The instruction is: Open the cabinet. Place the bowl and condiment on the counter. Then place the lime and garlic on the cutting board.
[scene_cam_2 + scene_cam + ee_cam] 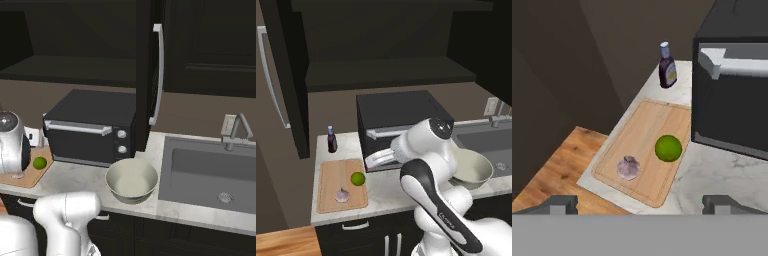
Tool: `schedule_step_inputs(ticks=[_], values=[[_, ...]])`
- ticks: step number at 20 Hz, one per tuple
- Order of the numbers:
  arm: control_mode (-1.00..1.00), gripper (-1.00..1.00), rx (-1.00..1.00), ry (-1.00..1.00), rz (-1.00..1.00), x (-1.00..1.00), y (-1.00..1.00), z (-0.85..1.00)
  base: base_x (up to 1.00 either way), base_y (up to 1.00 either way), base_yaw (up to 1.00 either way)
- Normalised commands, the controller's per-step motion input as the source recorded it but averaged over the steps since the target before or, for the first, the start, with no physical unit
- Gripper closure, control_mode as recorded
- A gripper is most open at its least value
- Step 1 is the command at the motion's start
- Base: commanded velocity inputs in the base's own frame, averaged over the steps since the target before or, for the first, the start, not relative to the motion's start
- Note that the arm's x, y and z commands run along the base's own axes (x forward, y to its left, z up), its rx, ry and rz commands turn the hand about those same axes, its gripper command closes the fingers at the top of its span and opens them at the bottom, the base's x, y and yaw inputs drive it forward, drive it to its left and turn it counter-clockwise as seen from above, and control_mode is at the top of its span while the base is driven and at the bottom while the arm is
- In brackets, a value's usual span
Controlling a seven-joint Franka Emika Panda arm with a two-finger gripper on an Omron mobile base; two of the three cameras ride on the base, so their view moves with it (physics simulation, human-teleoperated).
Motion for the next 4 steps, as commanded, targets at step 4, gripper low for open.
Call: schedule_step_inputs(ticks=[4], values=[[-1.00, -1.00, 0.09, 0.00, -0.13, -0.53, -0.62, 0.00, 0.00, 0.00, 0.00]])
